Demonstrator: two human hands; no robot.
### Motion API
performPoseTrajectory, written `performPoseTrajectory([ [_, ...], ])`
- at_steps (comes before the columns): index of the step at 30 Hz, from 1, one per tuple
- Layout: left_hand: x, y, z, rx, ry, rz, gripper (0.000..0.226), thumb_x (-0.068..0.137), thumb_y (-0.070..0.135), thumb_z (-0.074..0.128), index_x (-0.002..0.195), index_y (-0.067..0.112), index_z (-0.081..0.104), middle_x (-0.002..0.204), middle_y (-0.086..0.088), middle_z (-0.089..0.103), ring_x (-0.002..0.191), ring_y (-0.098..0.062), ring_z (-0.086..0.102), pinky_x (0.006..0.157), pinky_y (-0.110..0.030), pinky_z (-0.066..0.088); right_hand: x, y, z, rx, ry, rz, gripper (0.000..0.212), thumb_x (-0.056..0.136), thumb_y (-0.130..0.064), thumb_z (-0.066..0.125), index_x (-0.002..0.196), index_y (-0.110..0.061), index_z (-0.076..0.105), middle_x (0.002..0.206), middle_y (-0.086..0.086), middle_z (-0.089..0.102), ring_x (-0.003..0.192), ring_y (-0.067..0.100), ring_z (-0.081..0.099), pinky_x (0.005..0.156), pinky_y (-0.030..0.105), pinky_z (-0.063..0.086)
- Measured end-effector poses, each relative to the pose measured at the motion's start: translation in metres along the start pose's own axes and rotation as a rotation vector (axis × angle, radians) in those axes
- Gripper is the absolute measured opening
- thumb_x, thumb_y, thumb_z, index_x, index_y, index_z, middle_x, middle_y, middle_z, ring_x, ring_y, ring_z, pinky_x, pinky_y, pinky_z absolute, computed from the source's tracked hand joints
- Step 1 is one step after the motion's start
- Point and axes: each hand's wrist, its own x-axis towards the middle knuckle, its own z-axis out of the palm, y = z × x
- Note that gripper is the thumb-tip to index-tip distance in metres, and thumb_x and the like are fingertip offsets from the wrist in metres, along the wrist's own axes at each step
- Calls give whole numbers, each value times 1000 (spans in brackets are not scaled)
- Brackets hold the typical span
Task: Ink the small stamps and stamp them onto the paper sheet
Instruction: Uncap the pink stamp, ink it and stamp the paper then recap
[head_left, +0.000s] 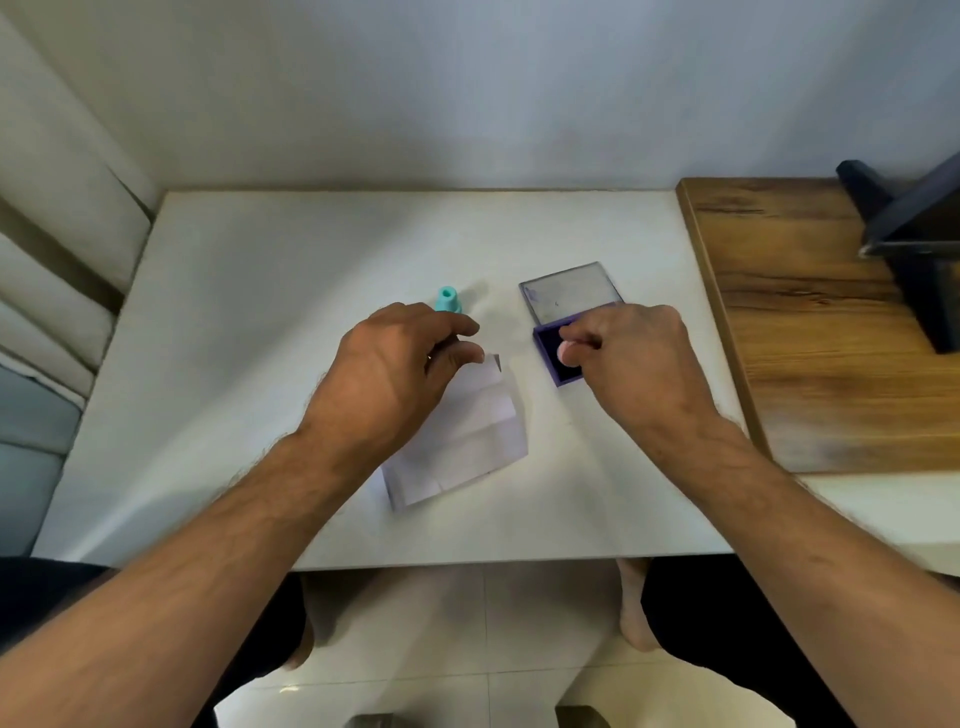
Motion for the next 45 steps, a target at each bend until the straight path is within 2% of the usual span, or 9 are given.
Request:
performPoseTrajectory([
  [2, 1, -4, 0, 1, -1, -6, 23, 90, 32, 67, 108, 19, 73, 87, 1, 70, 78, -18, 59, 77, -27, 48, 2, -1, 1, -89, -31, -40, 20, 91, -16, 64, 109, -15, 73, 107, 10, 72, 96, 25, 65, 88, 34, 54],
  [7, 2, -7, -2, -10, 21, -1, 20, 88, 28, 70, 105, 18, 74, 86, 0, 72, 74, -14, 56, 76, -22, 44, 6, -5, 1, -92, -92, -7, 17, 90, -10, 61, 102, -12, 74, 102, 10, 71, 91, 25, 64, 83, 32, 54],
  [16, 2, -10, -3, -11, 35, 9, 19, 88, 25, 71, 104, 16, 75, 86, -2, 72, 72, -12, 54, 75, -21, 43, 5, -5, -1, -213, -46, -45, 13, 82, -22, 60, 85, -22, 73, 84, -2, 71, 80, 20, 66, 70, 31, 54],
  [21, 1, -12, -4, -7, 23, -8, 19, 88, 25, 71, 104, 16, 75, 88, 0, 73, 75, -15, 60, 76, -19, 43, 17, -11, 1, -35, -177, 186, 14, 87, -11, 67, 99, -10, 75, 102, 9, 72, 95, 25, 66, 88, 31, 54],
  [26, -1, -13, -5, -18, 7, -29, 17, 88, 23, 71, 104, 17, 75, 90, 1, 73, 74, -10, 56, 75, -20, 43, 17, -10, 2, -153, -138, 137, 14, 85, -21, 67, 94, -14, 75, 97, 3, 71, 87, 23, 65, 78, 28, 52],
  [30, -2, -14, -9, -17, -26, -56, 19, 87, 22, 71, 105, 19, 74, 91, 2, 73, 77, -10, 57, 77, -21, 45, 22, -17, 1, -81, -218, 243, 24, 86, -16, 72, 110, -15, 72, 118, 8, 66, 106, 26, 62, 93, 29, 49],
  [36, -9, -25, -23, 10, -77, -77, 21, 82, 26, 76, 103, 23, 75, 87, 5, 70, 75, -13, 60, 76, -24, 48, 15, -10, -8, -59, -113, 96, 21, 78, -20, 80, 98, -19, 76, 100, 6, 73, 92, 22, 66, 86, 27, 52],
  [41, -19, -36, -29, 18, -134, -122, 23, 79, 32, 78, 102, 28, 75, 83, 11, 64, 74, -9, 58, 75, -25, 50, 21, -12, -10, -144, -182, 74, 19, 78, -21, 79, 96, -18, 76, 98, 5, 73, 93, 23, 65, 87, 29, 52],
  [45, -22, -40, -32, 13, -188, -144, 28, 77, 38, 78, 104, 32, 73, 86, 17, 61, 78, -6, 54, 78, -29, 51, 14, -30, -7, -29, 40, -27, 12, 75, -24, 79, 86, -21, 75, 83, -3, 73, 78, 14, 67, 76, 22, 53],
])
